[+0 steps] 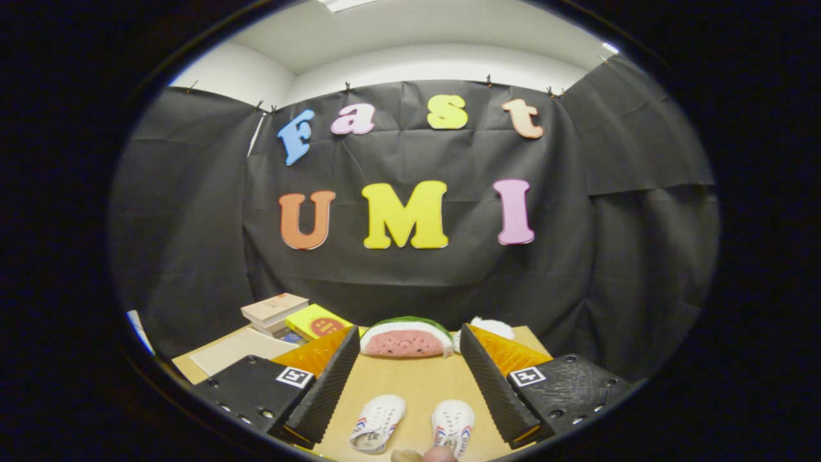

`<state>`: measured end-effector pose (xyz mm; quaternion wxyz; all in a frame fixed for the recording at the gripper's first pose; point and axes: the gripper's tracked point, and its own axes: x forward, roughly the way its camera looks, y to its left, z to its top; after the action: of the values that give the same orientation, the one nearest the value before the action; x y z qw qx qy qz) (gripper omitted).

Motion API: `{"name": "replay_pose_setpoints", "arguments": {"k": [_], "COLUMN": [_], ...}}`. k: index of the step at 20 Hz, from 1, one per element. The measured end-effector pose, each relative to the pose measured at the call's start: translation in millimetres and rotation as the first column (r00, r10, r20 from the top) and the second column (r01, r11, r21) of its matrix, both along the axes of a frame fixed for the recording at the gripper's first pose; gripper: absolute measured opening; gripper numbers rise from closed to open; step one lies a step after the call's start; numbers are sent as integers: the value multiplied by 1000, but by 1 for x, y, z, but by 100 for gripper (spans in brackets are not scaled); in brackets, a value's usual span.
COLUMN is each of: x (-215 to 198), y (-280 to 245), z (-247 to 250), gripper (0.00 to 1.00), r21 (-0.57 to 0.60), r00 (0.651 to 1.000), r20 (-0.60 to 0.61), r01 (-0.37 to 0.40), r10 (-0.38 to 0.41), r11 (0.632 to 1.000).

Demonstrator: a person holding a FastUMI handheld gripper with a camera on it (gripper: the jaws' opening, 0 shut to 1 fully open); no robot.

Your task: Open the storage box then place both shoes into the box .Put the left shoe in first, then the right shoe, with the right side of both shoes facing outward in a uniform manner.

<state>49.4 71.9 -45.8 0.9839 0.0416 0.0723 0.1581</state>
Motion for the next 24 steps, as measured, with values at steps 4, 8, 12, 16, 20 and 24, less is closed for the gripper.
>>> {"name": "replay_pose_setpoints", "arguments": {"k": [4, 8, 12, 16, 20, 24], "x": [-1, -10, -22, -34, -43, -43], "y": [64, 138, 201, 232, 242, 253], "z": [-38, -81, -126, -164, -190, -194], "gripper": [96, 96, 96, 96, 96, 96], "r21": [38, 74, 102, 162, 268, 401], "r00": [980, 922, 851, 778, 707, 628], "r20": [-96, -208, -322, -426, -518, -565], "r01": [-174, -319, -406, -438, -399, -357], "r10": [177, 327, 416, 463, 481, 535], "r11": [984, 945, 908, 884, 877, 843]}}
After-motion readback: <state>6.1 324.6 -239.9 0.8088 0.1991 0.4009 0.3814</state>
